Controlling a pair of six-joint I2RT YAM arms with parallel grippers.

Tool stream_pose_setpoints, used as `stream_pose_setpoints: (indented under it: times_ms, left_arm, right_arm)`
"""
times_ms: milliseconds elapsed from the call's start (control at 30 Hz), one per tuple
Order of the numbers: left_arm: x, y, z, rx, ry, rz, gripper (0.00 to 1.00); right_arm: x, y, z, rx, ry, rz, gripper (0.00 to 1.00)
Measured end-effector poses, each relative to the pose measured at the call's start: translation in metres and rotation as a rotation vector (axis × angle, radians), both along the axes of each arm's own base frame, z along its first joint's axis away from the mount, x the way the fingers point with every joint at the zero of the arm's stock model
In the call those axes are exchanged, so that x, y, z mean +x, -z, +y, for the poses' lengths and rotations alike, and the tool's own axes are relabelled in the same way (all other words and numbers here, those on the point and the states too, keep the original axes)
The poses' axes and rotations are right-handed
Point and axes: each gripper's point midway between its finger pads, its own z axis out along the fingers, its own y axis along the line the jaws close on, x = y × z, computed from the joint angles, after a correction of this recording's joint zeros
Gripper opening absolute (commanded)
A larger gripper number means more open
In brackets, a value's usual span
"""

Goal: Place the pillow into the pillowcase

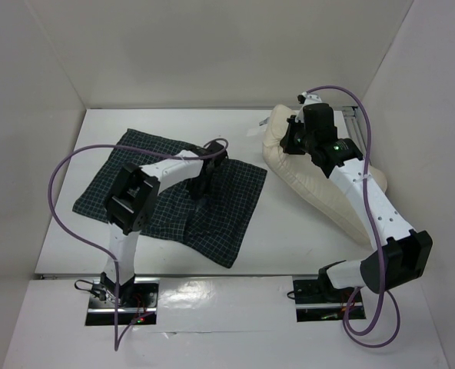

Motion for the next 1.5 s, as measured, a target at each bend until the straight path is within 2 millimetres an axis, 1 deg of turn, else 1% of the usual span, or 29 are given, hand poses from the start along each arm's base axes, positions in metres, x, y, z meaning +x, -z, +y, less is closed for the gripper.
stream_pose_setpoints:
  times_ms: [100,200,333,400,467,533,633,700,767,833,900,967,1133,1200,1267,1367,1500]
  left_arm:
    - [0.007,-0.009,0.001,-0.007,-0.013,-0.012,0.0]
    - [0.018,-0.024,0.004,-0.036,-0.032,-0.038,0.0]
    - [0.03,-0.056,0.014,-0.106,-0.07,-0.084,0.0]
    - [0.04,-0.083,0.019,-0.168,-0.091,-0.133,0.0]
    - [0.047,-0.1,0.023,-0.212,-0.095,-0.163,0.0]
    - [0.051,-0.11,0.025,-0.243,-0.101,-0.178,0.0]
    - [0.051,-0.111,0.024,-0.276,-0.1,-0.164,0.0]
    - [0.047,-0.109,0.021,-0.294,-0.094,-0.145,0.0]
    - [0.044,-0.108,0.017,-0.311,-0.087,-0.13,0.0]
    - [0.041,-0.107,0.015,-0.328,-0.083,-0.114,0.0]
    - [0.04,-0.107,0.013,-0.346,-0.081,-0.103,0.0]
    - [0.039,-0.108,0.013,-0.363,-0.081,-0.097,0.0]
    - [0.041,-0.115,0.016,-0.405,-0.091,-0.097,0.0]
    - [0.041,-0.118,0.016,-0.425,-0.093,-0.098,0.0]
    - [0.04,-0.123,0.017,-0.446,-0.093,-0.101,0.0]
    - [0.039,-0.133,0.016,-0.472,-0.087,-0.113,0.0]
    - [0.033,-0.142,0.012,-0.504,-0.051,-0.121,0.0]
  right_arm:
    - [-0.001,0.0,0.0,0.0,-0.004,0.002,0.0]
    - [-0.001,0.001,0.001,0.004,-0.01,0.005,0.0]
    - [-0.006,0.005,0.007,0.027,-0.039,0.011,0.0]
    - [-0.015,0.01,0.014,0.052,-0.081,0.02,0.0]
    - [-0.024,0.014,0.025,0.073,-0.13,0.025,0.0]
    - [-0.037,0.019,0.045,0.091,-0.206,0.033,0.0]
    - [-0.064,0.028,0.092,0.116,-0.367,0.037,0.0]
    - [-0.091,0.036,0.127,0.124,-0.492,0.047,0.0]
    - [-0.117,0.047,0.152,0.118,-0.587,0.065,0.0]
    - [-0.138,0.058,0.164,0.111,-0.65,0.086,0.0]
    - [-0.151,0.069,0.166,0.101,-0.675,0.108,0.0]
    - [-0.157,0.075,0.164,0.093,-0.68,0.117,0.0]
    - [-0.161,0.073,0.165,0.069,-0.696,0.091,0.0]
    - [-0.165,0.076,0.167,0.048,-0.714,0.089,0.0]
    - [-0.171,0.081,0.172,0.023,-0.742,0.095,0.0]
    - [-0.179,0.096,0.182,-0.022,-0.781,0.119,0.0]
    - [-0.175,0.107,0.189,-0.068,-0.778,0.135,0.0]
